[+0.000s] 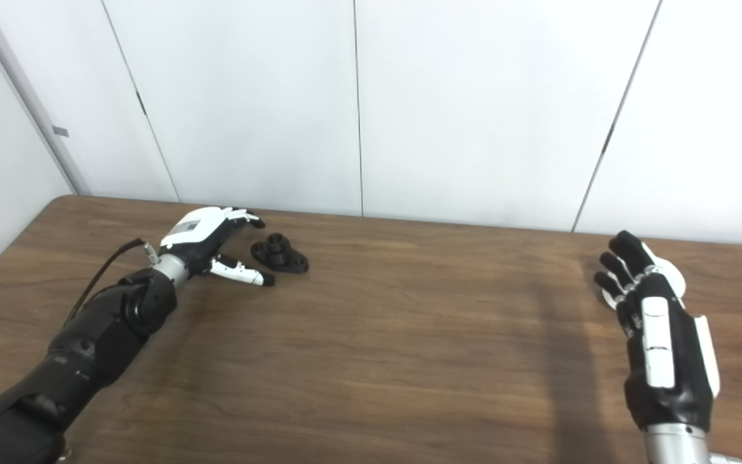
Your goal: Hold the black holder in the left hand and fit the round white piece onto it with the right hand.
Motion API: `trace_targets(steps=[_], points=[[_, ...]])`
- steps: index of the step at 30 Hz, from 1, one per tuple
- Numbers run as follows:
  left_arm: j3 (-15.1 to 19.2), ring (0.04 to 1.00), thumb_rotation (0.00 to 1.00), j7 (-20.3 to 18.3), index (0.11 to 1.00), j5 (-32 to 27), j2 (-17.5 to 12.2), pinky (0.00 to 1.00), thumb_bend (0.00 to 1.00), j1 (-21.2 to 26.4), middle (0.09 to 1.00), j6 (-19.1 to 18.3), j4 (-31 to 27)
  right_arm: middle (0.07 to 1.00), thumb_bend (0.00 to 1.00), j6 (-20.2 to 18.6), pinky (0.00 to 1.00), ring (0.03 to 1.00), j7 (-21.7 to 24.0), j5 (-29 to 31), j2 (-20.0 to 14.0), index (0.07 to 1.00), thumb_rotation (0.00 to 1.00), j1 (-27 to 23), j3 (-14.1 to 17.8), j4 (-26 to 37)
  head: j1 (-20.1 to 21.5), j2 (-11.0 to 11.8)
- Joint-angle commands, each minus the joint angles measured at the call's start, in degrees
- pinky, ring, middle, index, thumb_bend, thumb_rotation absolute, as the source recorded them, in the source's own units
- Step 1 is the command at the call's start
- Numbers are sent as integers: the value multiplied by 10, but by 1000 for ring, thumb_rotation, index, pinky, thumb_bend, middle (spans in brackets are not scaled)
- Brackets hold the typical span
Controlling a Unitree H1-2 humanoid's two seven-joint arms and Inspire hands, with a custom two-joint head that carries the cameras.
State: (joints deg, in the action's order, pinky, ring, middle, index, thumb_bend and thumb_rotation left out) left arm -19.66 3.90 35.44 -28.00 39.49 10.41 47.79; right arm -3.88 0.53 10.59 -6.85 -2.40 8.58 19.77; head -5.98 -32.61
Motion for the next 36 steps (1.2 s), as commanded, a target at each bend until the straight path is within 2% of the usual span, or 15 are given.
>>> trace_targets(steps=[1,6,12,18,21,29,33,36], points=[[-5,974,364,-1,818,1,1,1000,1000,22,931,7,10,884,309,30,841,873,4,2,1,851,874,-6,1,19,6,-2],[-6,976,371,-12,817,-8,8,1000,1000,35,937,19,26,880,339,30,845,871,3,0,2,849,870,-5,0,21,9,-3],[-12,978,333,-20,806,-14,19,1000,1000,44,942,40,36,881,347,34,847,875,4,-3,2,849,869,-3,0,19,14,-3],[-17,977,306,-29,795,-23,30,1000,1000,46,940,44,32,878,357,35,834,866,1,-10,4,846,862,-2,0,21,16,-3],[-19,975,247,-32,790,-24,35,1000,1000,46,940,44,31,879,347,39,835,866,2,-11,4,846,871,-1,0,19,18,-3],[-23,974,290,-33,781,-24,41,1000,1000,45,934,58,24,878,349,40,827,863,-1,-15,4,848,872,0,1,22,20,-3],[-20,961,259,-24,745,-27,43,1000,1000,43,919,69,25,882,354,40,834,869,0,-17,3,851,877,-1,1,21,19,-4],[-21,929,184,-1,666,-22,43,993,963,44,878,94,36,876,359,42,833,867,-1,-17,3,846,873,-1,2,21,19,-4]])
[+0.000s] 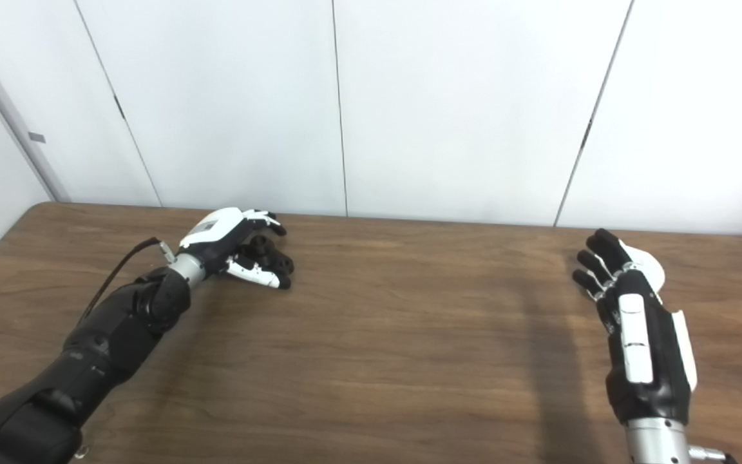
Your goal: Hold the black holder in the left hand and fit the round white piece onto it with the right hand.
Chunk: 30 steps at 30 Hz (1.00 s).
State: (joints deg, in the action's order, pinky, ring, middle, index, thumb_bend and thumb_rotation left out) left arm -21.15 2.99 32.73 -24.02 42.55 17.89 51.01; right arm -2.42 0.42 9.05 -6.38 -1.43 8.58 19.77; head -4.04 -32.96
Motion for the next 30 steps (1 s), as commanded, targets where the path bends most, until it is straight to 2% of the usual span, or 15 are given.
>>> trace_targets(steps=[1,4,14,30], points=[[-7,921,159,12,643,8,3,989,942,14,864,22,7,878,364,29,834,867,1,-3,-3,847,878,-11,2,21,0,-1],[-13,915,156,18,636,15,0,976,932,19,854,24,13,883,359,28,843,871,1,-2,-5,849,881,-11,5,24,-3,-5],[-7,907,147,22,635,5,-10,962,995,18,841,32,22,893,344,15,854,879,-2,-1,-6,854,872,-12,9,35,-6,-5],[-1,908,206,19,670,6,-19,955,1000,10,855,18,5,893,370,10,859,886,-1,14,-9,857,849,-18,12,35,-8,-7]])
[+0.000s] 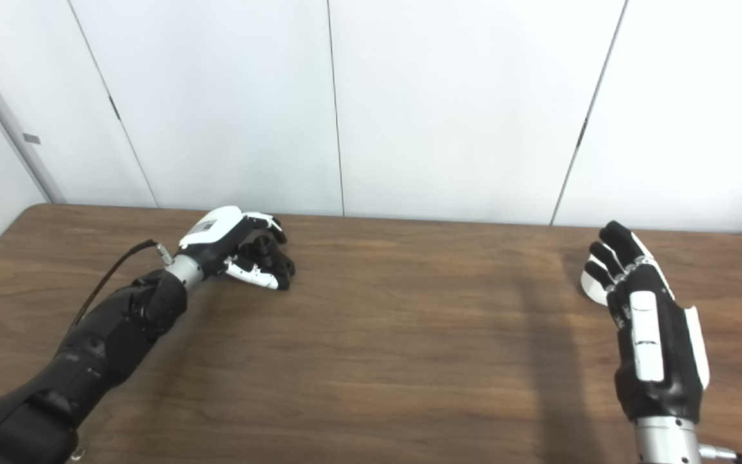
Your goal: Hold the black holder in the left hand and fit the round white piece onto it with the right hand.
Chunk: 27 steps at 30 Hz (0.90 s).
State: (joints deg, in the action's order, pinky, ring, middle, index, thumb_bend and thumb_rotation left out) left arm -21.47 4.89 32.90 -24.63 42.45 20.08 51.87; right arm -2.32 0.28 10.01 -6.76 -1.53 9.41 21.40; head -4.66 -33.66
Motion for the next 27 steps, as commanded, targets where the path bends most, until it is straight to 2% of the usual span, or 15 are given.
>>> trace_targets(steps=[1,12,16,22,27], points=[[2,910,208,0,676,4,-14,956,1000,12,857,-3,-3,893,371,9,861,887,1,4,-6,857,853,-17,4,19,-1,0],[6,910,202,-2,706,0,-19,964,1000,17,863,4,10,890,349,13,851,882,3,-1,-8,854,864,-17,1,15,-1,0],[10,912,233,-9,728,-5,-24,961,1000,17,870,7,12,890,354,12,848,879,2,-2,-8,852,860,-16,1,16,1,0],[25,928,236,-29,746,-17,-30,983,1000,9,885,-11,-7,887,351,11,846,878,4,-1,-10,846,850,-17,1,18,0,-1],[30,918,223,-27,737,-15,-34,961,1000,2,877,-13,-18,893,354,7,854,883,4,1,-11,856,867,-18,1,19,-1,-1]])
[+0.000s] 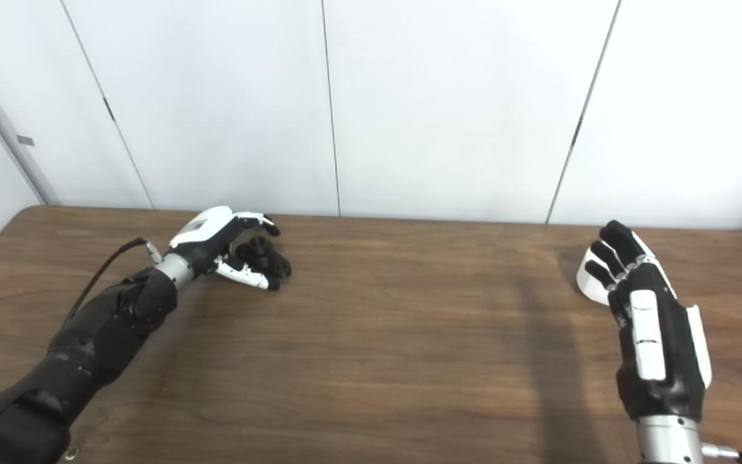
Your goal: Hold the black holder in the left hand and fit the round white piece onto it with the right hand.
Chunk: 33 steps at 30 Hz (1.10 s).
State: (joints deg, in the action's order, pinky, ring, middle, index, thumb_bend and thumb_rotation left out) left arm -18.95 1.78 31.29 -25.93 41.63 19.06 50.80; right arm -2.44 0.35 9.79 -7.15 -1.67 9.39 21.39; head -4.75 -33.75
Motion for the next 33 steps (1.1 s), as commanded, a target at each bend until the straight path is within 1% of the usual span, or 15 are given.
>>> trace_targets(steps=[1,8,15,22,29,33], points=[[5,916,229,4,735,2,-21,957,1000,9,876,-4,-8,892,353,7,854,882,3,4,-7,855,868,-17,2,19,0,0],[6,923,254,-2,742,3,-25,964,1000,5,882,-10,-16,892,356,7,856,881,4,6,-8,857,866,-20,2,18,-1,-2],[7,921,243,0,738,4,-28,957,1000,2,879,-11,-19,888,356,12,856,878,5,-2,-10,851,876,-21,-1,15,-3,-1],[10,920,232,1,729,0,-31,953,1000,0,873,-6,-17,888,361,11,862,877,6,4,-10,852,873,-21,0,13,-3,-2],[9,923,257,4,727,4,-33,950,1000,0,872,-5,-11,883,362,13,851,872,5,-2,-12,846,875,-21,0,10,-4,-1],[10,925,247,2,726,2,-33,955,1000,-2,873,-7,-15,885,361,14,853,872,7,1,-11,849,871,-21,-1,11,-5,-1]])
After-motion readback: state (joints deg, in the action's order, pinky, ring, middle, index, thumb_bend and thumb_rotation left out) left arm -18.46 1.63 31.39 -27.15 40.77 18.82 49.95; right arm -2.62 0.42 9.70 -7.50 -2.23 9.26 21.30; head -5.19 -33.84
